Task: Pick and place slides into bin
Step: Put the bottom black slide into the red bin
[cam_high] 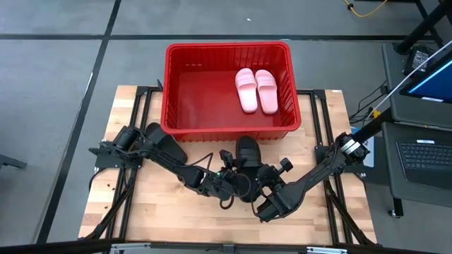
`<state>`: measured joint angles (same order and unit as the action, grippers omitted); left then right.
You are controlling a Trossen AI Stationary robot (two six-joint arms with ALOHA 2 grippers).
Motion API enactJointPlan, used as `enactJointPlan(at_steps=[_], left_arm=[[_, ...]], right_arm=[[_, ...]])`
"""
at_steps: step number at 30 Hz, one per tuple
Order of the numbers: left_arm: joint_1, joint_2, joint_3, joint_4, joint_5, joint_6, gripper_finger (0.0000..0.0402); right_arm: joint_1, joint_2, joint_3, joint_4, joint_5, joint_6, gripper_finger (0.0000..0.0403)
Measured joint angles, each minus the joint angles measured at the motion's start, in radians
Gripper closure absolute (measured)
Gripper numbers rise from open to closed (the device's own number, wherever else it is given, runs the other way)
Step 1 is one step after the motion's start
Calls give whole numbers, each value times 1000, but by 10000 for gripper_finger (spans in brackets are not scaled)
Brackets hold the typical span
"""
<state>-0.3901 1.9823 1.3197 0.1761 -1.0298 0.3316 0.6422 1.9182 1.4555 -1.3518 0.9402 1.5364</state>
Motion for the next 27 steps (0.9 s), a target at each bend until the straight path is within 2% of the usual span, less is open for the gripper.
enactJointPlan(at_steps=[8,17,27], left_arm=[[-21,0,0,0,0,33,321],[-32,0,0,0,1,60,391],[-34,0,0,0,-20,92,395]], right_arm=[[1,0,0,1,-2,-4,391],[2,0,0,13,-2,-24,391],[1,0,0,31,-1,-61,387]])
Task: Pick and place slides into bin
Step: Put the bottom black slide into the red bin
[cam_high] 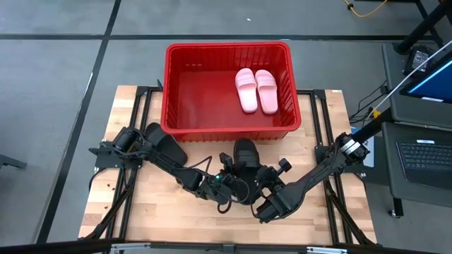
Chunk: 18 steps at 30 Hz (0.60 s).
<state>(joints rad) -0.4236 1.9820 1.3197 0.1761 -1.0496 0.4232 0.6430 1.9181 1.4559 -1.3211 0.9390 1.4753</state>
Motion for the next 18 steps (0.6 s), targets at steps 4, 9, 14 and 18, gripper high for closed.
enactJointPlan(at_steps=[4,9,14,18], left_arm=[[-1,0,-1,-4,-24,7,395],[2,0,-2,-6,-23,10,395],[2,0,-2,-5,-26,10,395],[2,0,-2,-5,-31,30,395]], right_arm=[[0,0,0,21,6,-18,346],[0,-1,1,42,30,-19,295],[3,-1,22,46,47,-24,255],[19,-1,92,48,43,-91,233]])
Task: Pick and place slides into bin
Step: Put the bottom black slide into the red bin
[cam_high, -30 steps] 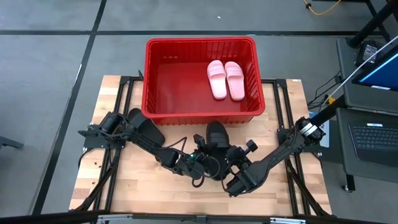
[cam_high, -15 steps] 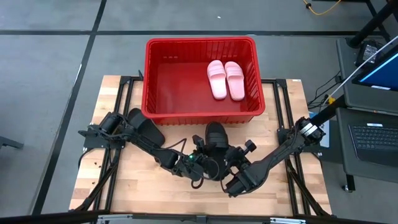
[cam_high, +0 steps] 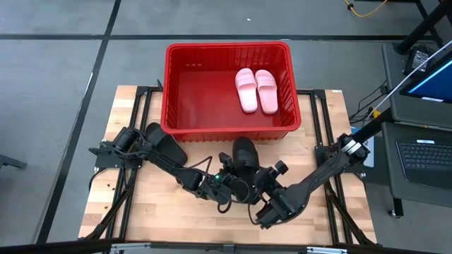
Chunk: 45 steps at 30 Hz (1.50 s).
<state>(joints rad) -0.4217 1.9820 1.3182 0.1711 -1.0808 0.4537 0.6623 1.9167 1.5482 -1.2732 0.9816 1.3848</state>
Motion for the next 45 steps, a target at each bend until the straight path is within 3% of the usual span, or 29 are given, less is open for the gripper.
enactJointPlan(at_steps=[5,9,19,30,34,37,45], left_arm=[[-3,-10,0,-1,-30,25,395],[-17,-27,0,-4,-61,68,395],[-75,-122,0,-51,-175,155,395],[-78,-355,0,-247,-184,144,395],[-60,-448,0,-306,-148,155,395],[-18,-518,0,-338,-64,168,396],[178,-629,1,-360,100,231,396]], right_arm=[[31,0,65,1,-3,-30,227],[48,0,85,-2,-4,-32,249],[110,-26,87,-34,-9,-33,394],[132,-27,87,-78,5,23,394],[132,-28,87,-85,5,24,387],[127,-28,87,-118,35,23,396],[73,-74,86,-267,146,21,399]])
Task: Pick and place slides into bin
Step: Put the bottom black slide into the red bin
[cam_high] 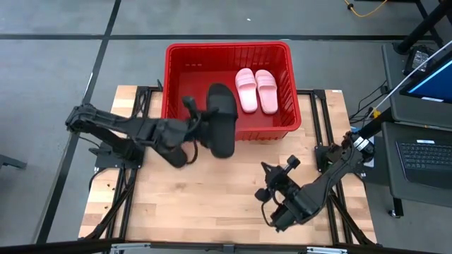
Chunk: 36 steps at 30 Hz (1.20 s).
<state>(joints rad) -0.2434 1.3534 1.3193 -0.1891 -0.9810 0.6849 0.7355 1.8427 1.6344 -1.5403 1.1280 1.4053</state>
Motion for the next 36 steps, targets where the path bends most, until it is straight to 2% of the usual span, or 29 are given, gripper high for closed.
enactJointPlan(at_steps=[6,12,19,24,31,36], left_arm=[[155,-10,-20,-12,138,68,396],[286,-13,-51,-9,306,72,397],[401,-30,-53,7,386,102,397],[480,-34,-53,31,518,102,397],[617,-31,-53,74,613,103,397],[712,-8,-53,85,723,79,397]], right_arm=[[-55,-50,0,-30,8,-128,400],[-93,-89,0,-31,8,-213,400],[-123,-193,0,-31,-1,-319,401],[-131,-269,-6,-31,4,-405,401],[-158,-399,-89,-27,7,-465,401],[-164,-493,-185,-9,7,-464,401]])
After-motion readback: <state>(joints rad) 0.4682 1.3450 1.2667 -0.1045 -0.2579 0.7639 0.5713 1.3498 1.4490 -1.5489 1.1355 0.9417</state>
